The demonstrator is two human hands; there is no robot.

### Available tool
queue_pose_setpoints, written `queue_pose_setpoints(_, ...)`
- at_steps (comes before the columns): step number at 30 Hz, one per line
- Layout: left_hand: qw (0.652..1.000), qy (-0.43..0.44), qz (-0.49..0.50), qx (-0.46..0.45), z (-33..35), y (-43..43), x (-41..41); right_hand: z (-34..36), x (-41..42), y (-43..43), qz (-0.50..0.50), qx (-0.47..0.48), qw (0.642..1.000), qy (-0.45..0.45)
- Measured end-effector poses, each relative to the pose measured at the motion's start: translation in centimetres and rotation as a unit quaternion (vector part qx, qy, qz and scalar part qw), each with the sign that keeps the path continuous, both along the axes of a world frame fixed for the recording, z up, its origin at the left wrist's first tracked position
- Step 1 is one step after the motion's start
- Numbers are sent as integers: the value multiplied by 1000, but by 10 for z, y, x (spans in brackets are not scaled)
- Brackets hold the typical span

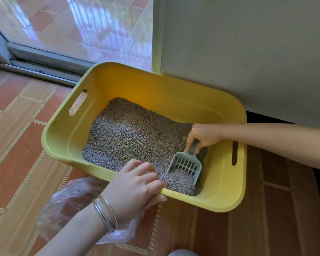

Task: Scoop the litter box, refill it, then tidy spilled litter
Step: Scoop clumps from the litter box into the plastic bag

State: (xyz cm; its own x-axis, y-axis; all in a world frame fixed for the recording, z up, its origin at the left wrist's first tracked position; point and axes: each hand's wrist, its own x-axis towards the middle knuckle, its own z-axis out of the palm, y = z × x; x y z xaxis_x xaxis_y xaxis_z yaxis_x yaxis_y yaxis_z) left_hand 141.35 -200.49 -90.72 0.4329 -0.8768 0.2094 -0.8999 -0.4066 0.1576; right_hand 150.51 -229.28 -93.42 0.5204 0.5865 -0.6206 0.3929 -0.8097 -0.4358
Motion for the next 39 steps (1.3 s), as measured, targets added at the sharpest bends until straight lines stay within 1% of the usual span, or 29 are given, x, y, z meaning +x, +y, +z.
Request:
queue_pose_setpoints(4,1000,4,-1,27,0,13,11,2,6,-2,-48,37,998,22)
queue_pose_setpoints(9,999,14,-9,44,-4,16,15,10,10,-6,-76,44,996,30)
queue_pose_setpoints(12,999,11,-10,47,-9,15,16,14,12,-7,-84,34,996,27)
queue_pose_setpoints(14,999,17,-13,48,-11,15,16,15,14,-10,-65,10,998,-4)
queue_pose_setpoints(17,998,25,-20,49,-14,14,16,21,21,-16,-20,-36,997,-71)
queue_pose_setpoints(18,998,24,-24,48,-14,13,15,25,24,-16,11,-60,993,-106)
queue_pose_setpoints(20,998,24,-34,42,-14,10,13,33,33,-14,112,-112,968,-194)
queue_pose_setpoints(22,998,25,-42,33,-11,6,11,38,37,-7,221,-145,928,-262)
queue_pose_setpoints(24,999,20,-45,22,-8,2,8,37,33,-1,303,-160,893,-293)
queue_pose_setpoints(25,999,13,-43,18,-7,-1,8,36,29,1,328,-161,881,-301)
queue_pose_setpoints(28,999,-31,-29,22,-5,-12,9,34,23,5,360,-150,867,-311)
queue_pose_setpoints(29,998,-42,-26,26,-4,-16,9,33,21,5,361,-143,872,-298)
queue_pose_setpoints(31,998,-46,-24,40,-2,-22,9,25,8,4,336,-120,899,-254)
queue_pose_setpoints(33,997,-49,-20,47,0,-25,9,14,-9,1,277,-73,934,-213)
queue_pose_setpoints(35,997,-56,-19,52,0,-26,9,7,-20,-2,230,-35,956,-178)
queue_pose_setpoints(39,996,-74,-25,52,-1,-26,8,5,-13,-1,136,-44,985,-94)
